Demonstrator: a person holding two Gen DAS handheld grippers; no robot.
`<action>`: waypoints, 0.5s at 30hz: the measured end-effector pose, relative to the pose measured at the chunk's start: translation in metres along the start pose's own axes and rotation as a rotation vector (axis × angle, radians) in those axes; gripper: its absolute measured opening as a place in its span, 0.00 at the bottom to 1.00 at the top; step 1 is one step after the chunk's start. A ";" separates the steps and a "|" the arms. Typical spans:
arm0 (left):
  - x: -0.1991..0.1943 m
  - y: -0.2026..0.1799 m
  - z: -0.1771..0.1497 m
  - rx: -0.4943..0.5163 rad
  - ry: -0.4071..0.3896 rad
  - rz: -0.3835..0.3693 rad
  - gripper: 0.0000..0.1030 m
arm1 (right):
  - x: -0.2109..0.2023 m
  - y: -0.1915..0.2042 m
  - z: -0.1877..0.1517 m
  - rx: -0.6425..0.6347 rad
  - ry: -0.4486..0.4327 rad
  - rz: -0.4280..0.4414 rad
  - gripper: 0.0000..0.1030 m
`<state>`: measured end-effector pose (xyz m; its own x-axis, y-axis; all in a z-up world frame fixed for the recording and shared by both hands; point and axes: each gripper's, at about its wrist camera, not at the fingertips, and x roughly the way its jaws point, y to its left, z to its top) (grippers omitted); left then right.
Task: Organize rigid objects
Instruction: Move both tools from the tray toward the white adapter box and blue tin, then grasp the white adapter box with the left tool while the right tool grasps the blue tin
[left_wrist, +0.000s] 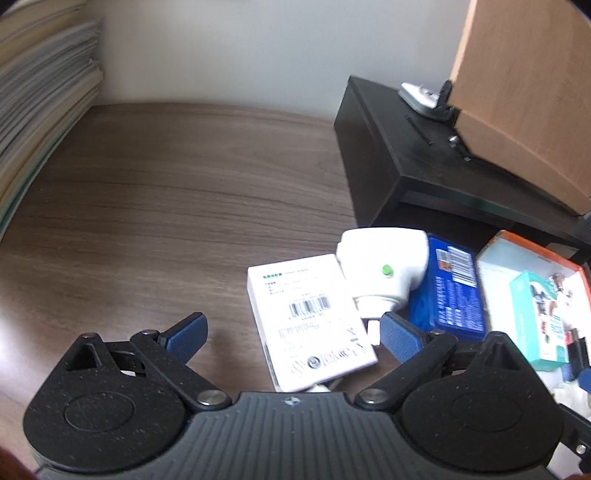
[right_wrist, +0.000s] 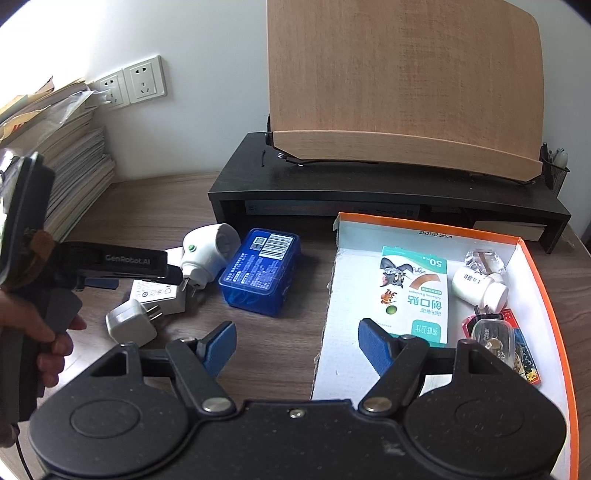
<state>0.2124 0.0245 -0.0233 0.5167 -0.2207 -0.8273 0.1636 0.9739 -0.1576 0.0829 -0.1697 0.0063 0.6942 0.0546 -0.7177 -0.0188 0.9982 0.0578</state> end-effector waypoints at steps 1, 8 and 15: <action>0.004 0.002 0.002 0.002 0.009 0.005 1.00 | 0.001 -0.001 0.000 0.003 0.001 -0.004 0.84; 0.008 0.028 0.006 0.033 0.012 0.049 1.00 | 0.011 -0.004 0.004 0.032 0.010 -0.025 0.84; 0.003 0.023 0.001 0.148 -0.052 0.058 0.62 | 0.026 0.007 0.014 0.028 0.022 -0.010 0.84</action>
<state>0.2186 0.0460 -0.0288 0.5706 -0.1704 -0.8033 0.2520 0.9674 -0.0261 0.1106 -0.1617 -0.0024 0.6781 0.0451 -0.7336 0.0088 0.9976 0.0694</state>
